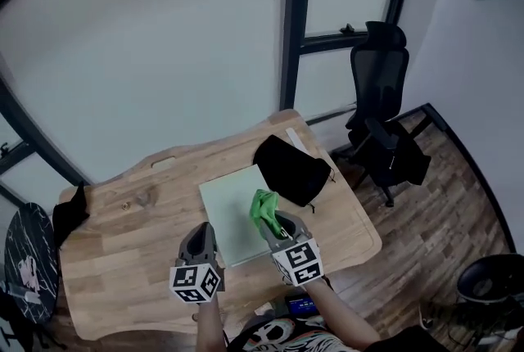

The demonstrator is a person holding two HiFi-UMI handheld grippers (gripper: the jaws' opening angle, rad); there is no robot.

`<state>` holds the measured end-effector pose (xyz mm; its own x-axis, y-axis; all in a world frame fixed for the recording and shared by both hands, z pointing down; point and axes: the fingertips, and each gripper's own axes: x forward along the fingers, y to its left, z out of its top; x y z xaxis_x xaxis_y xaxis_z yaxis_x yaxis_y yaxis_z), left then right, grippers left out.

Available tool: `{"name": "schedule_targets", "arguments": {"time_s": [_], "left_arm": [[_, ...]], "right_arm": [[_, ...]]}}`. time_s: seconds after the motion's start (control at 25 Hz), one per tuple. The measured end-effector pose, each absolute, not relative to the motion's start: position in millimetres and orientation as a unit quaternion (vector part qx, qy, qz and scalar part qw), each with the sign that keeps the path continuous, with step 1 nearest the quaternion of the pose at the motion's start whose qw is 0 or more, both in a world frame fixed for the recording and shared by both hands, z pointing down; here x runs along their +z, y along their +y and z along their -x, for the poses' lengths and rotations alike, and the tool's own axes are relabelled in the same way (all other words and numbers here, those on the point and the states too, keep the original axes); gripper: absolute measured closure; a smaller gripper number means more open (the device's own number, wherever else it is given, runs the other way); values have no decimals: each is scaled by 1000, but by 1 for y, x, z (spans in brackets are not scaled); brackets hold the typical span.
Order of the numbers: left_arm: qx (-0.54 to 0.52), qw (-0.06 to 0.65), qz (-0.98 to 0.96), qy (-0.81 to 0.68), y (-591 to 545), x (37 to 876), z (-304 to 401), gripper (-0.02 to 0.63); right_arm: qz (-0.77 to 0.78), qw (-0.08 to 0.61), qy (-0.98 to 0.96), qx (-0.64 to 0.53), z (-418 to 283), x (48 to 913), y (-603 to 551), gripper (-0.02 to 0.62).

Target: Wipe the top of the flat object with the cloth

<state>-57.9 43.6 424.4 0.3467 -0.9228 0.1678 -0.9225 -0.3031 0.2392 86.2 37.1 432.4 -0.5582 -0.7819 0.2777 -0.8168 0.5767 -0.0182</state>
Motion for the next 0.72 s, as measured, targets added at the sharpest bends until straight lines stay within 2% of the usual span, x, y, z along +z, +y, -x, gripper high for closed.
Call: {"name": "schedule_targets", "arguments": {"time_s": [0.24,0.48,0.72], "left_arm": [[20,119,-792,-599,66,399,51,598],[-15,159,-794,-587,101,378,26,600],[46,81,-753,-652,156,376,7,600]], "right_arm": [[-464,95,-879,66,-108,409,60,506],[-447,80,-889,58,-130,395,91,506],[-450,90,-887,49,-171,392,136,506]]}}
